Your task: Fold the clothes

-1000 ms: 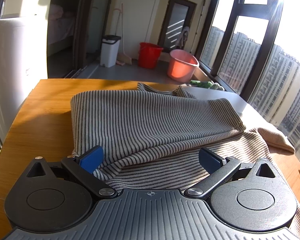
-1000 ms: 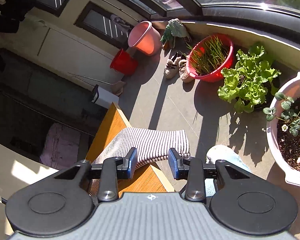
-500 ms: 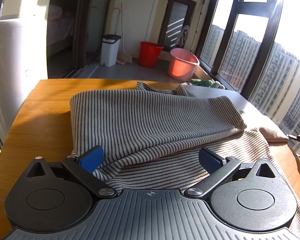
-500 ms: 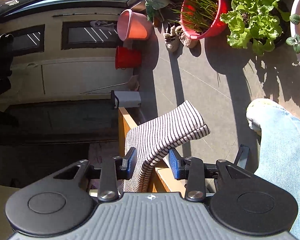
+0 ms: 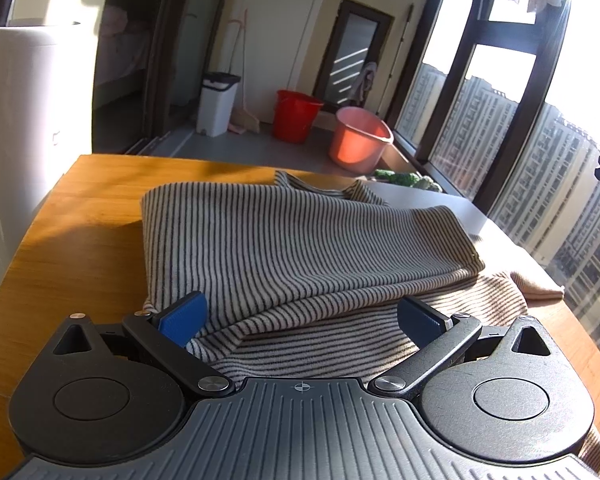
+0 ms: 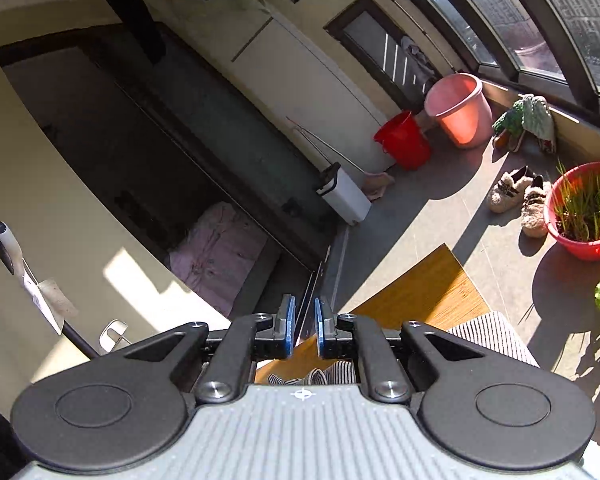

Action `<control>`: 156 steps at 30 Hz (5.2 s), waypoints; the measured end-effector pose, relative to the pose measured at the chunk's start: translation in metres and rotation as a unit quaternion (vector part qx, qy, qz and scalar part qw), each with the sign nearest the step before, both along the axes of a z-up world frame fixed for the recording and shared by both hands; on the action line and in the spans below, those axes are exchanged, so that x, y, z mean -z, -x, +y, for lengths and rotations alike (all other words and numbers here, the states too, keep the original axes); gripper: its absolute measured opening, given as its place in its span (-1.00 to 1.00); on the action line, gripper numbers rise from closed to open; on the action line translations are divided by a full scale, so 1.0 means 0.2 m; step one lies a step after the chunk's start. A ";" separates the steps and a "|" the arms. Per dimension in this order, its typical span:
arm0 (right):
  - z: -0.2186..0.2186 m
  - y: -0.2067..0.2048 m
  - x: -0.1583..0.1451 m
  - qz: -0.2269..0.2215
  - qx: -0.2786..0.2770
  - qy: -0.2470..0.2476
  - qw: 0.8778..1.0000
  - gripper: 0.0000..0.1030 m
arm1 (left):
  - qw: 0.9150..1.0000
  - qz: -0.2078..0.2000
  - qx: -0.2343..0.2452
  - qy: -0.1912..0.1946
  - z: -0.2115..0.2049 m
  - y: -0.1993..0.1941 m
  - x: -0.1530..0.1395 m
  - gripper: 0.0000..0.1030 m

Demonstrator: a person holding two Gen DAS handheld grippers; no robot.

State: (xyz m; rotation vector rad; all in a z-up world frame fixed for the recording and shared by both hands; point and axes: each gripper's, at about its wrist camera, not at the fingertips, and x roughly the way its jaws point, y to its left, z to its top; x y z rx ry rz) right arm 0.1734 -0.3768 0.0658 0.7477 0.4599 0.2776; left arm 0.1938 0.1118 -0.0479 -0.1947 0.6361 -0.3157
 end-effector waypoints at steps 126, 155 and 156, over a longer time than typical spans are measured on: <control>0.93 0.03 0.41 -0.066 -0.184 0.135 0.971 0.47 | 0.995 -0.050 -0.073 -0.054 0.16 -0.17 -0.10 -0.81; 1.24 -0.35 0.41 0.006 -0.209 0.317 0.925 1.00 | 1.000 -0.006 -0.028 -0.001 0.00 -0.16 0.00 0.81; 1.26 -0.36 0.41 0.006 -0.210 0.328 0.921 1.00 | 1.000 -0.005 -0.026 -0.001 -0.02 -0.16 0.01 0.84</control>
